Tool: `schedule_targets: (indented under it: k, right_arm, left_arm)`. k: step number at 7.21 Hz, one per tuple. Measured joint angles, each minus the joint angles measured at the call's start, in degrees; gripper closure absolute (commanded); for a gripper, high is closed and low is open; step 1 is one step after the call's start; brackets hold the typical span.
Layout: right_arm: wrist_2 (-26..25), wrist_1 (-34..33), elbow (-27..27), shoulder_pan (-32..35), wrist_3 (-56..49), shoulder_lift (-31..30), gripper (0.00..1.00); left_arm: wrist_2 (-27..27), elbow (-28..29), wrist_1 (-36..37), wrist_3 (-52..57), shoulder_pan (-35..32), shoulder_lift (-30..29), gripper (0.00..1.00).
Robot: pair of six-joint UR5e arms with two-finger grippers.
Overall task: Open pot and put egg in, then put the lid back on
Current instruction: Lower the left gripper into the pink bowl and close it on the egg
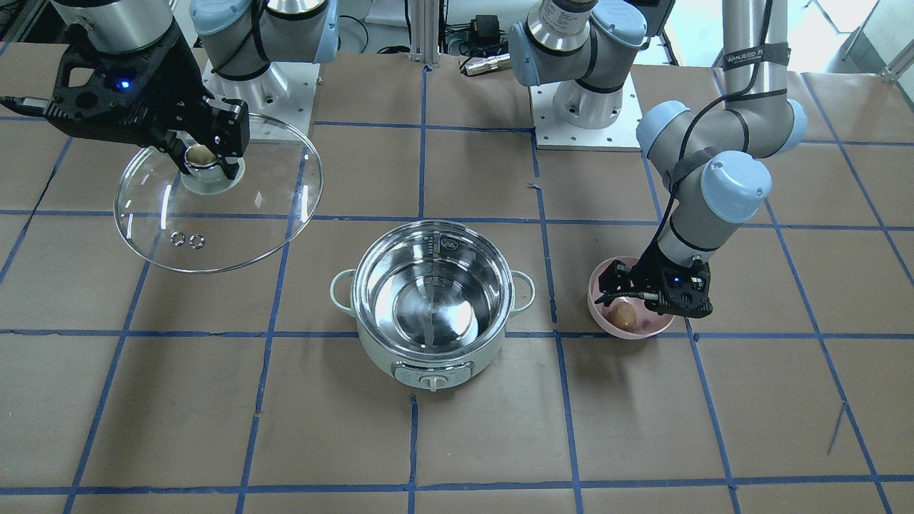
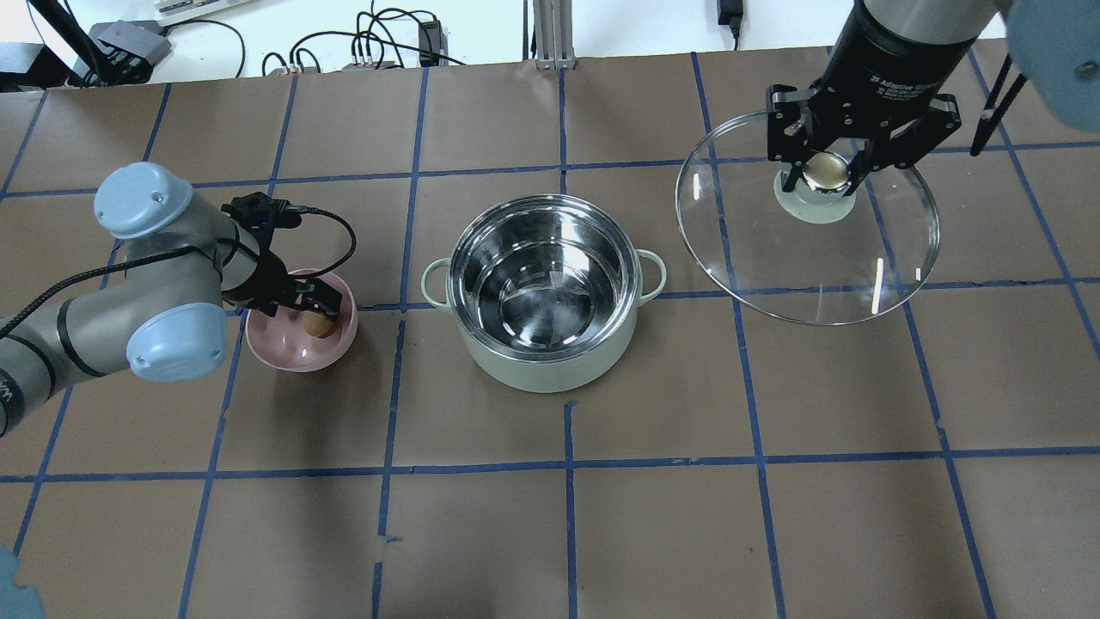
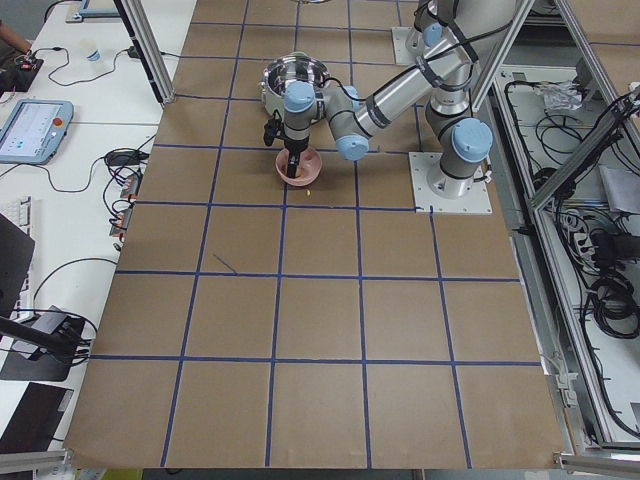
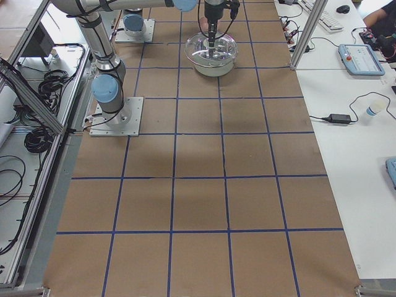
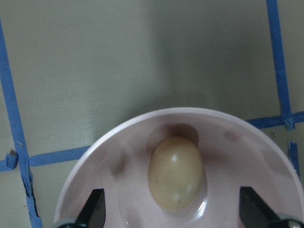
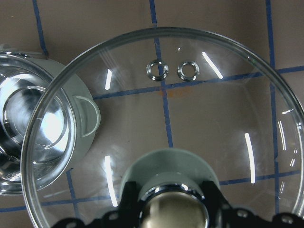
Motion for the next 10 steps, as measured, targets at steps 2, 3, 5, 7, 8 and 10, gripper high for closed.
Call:
schedule_targets:
  k: [2, 3, 5, 7, 8, 10]
  right_arm:
    - [0.0, 0.2, 0.1, 0.1, 0.0, -0.1, 0.97]
    - [0.2, 0.3, 0.1, 0.2, -0.2, -0.2, 0.97]
    - [0.5, 0.5, 0.1, 0.0, -0.7, -0.1, 0.95]
    - [0.6, 0.5, -0.2, -0.2, -1.7, 0.2, 0.95]
    - [0.6, 0.6, -0.4, -0.2, -2.0, 0.4, 0.95]
    - [0.7, 0.8, -0.6, -0.3, -2.9, 0.5, 0.94]
  left_arm:
    - [0.0, 0.0, 0.2, -0.1, -0.2, -0.3, 0.02]
    - [-0.1, 0.0, 0.6, -0.1, -0.2, -0.4, 0.02]
    - [-0.1, -0.9, 2.8, -0.1, -0.3, -0.8, 0.02]
    - [-0.1, -2.2, 6.9, -0.1, -0.3, -2.5, 0.02]
    - [-0.1, -2.4, 7.6, -0.8, -0.3, -2.8, 0.06]
    - [0.0, -2.4, 8.0, -2.6, -0.9, -2.9, 0.12]
